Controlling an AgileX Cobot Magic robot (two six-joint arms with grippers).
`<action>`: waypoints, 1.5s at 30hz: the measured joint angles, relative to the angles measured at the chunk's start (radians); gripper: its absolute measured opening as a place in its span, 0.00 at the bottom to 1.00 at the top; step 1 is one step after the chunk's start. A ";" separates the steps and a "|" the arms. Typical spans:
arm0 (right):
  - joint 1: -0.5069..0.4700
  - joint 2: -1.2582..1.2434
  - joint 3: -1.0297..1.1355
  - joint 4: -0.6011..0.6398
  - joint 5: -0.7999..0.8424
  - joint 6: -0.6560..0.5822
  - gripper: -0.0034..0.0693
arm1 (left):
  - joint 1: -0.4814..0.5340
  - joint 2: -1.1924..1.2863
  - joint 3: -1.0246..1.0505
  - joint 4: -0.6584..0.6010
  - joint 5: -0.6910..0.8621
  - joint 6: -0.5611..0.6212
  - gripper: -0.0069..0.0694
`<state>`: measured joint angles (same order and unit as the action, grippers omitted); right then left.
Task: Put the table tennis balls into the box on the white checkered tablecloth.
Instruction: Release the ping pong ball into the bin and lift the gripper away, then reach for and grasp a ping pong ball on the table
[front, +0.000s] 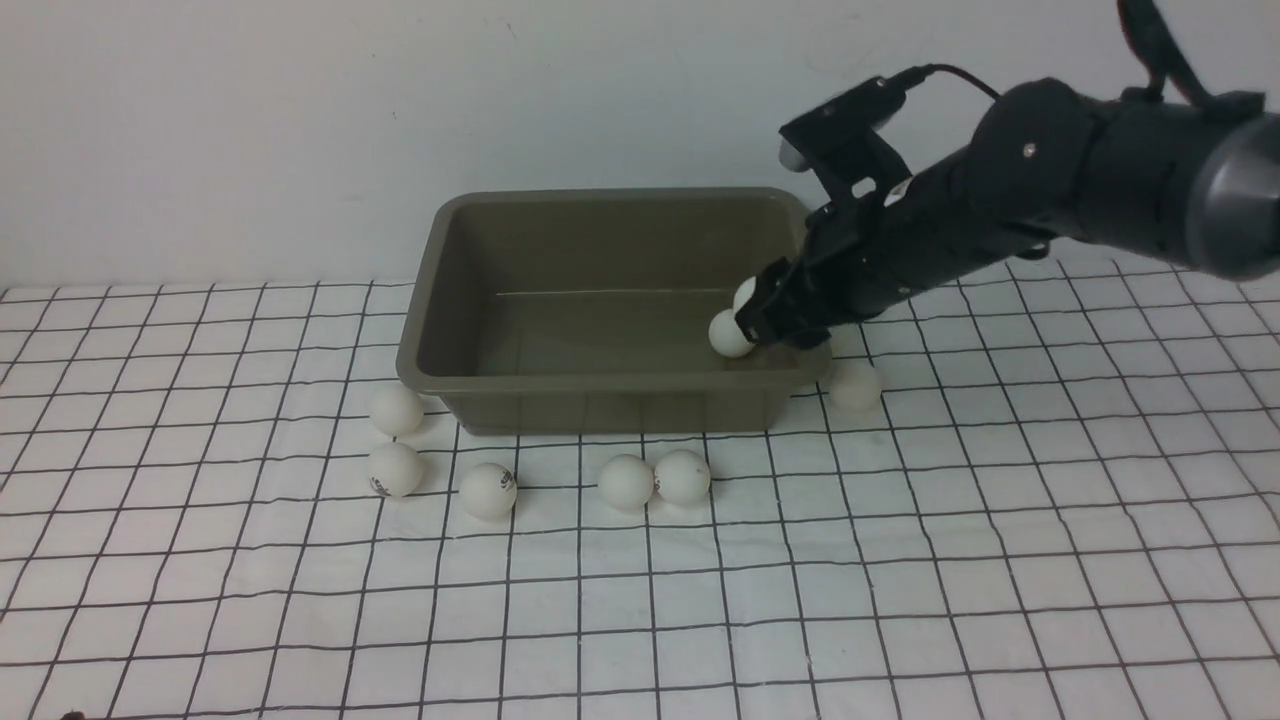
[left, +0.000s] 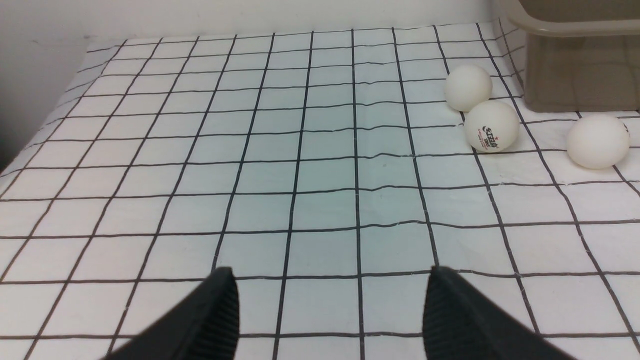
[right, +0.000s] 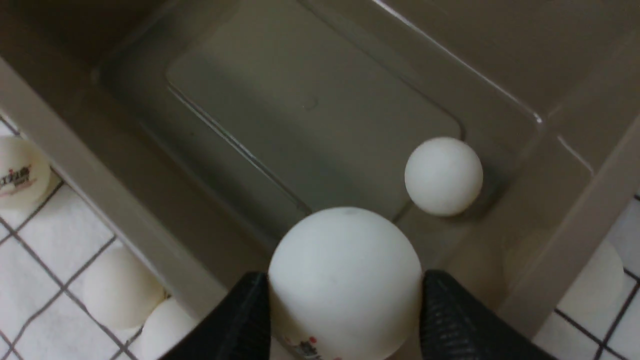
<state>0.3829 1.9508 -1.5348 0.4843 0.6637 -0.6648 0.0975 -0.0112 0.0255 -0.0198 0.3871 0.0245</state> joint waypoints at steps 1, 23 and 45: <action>0.000 0.016 -0.025 0.010 0.011 -0.006 0.53 | 0.000 0.000 0.000 0.000 0.000 0.000 0.68; -0.112 0.034 -0.198 0.154 0.089 -0.165 0.75 | 0.000 0.000 0.000 0.000 0.000 0.000 0.68; -0.497 -0.342 -0.203 0.294 0.142 -0.169 0.73 | 0.000 0.000 0.000 0.000 0.000 0.000 0.68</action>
<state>-0.1145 1.6087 -1.7378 0.7784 0.8058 -0.8338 0.0975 -0.0112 0.0255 -0.0198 0.3871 0.0245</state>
